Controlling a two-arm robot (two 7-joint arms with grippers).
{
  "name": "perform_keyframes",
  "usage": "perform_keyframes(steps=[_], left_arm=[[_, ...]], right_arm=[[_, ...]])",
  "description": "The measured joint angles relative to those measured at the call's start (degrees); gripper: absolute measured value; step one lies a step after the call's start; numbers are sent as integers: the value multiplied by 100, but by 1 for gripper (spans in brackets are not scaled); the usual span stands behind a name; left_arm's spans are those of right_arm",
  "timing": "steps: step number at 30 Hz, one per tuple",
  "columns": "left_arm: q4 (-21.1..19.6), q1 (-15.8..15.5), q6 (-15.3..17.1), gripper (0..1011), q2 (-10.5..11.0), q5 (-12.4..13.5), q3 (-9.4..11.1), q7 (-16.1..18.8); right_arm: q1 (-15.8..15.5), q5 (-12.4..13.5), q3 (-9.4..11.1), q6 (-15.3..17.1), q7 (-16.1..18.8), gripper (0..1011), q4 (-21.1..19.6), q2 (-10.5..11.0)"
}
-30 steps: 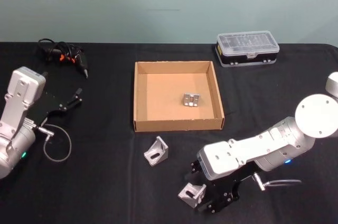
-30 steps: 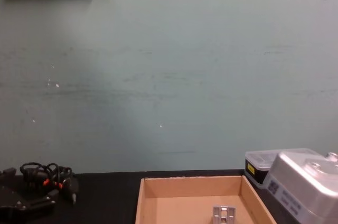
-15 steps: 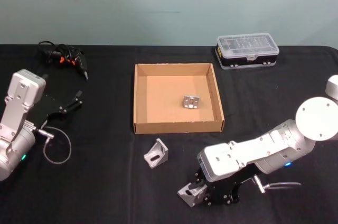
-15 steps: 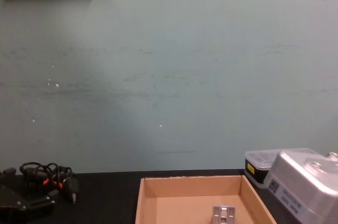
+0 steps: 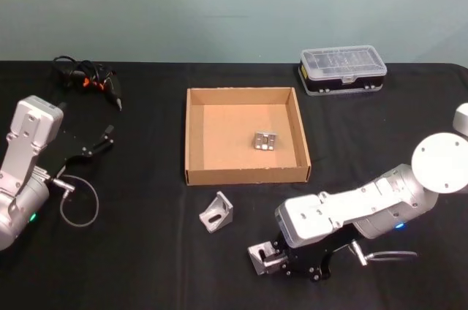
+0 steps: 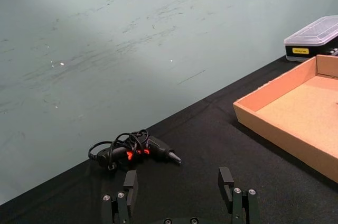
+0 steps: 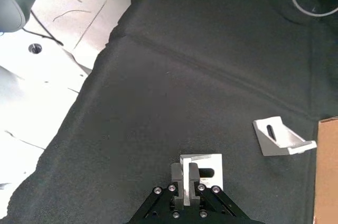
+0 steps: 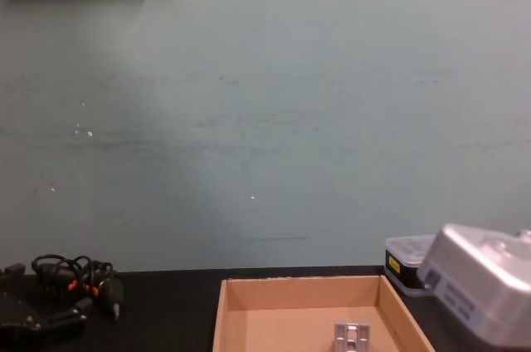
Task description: Use one hand to pick up the angle iron from the table and place it into the box.
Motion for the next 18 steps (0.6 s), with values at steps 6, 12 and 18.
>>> perform_keyframes(steps=[6, 12, 18], left_arm=[[0, 0, 0, 1000, 0, 0, 0, 0], [0, 0, 0, 1000, 0, 0, 0, 0], [0, 0, 0, 1000, 0, 0, 0, 0]], right_arm=[[-96, 229, 194, 56, -224, 58, -110, 49], [-328, 546, 613, 284, -783, 58, -219, 46], [-550, 749, 1027, 580, -1407, 58, -177, -104]])
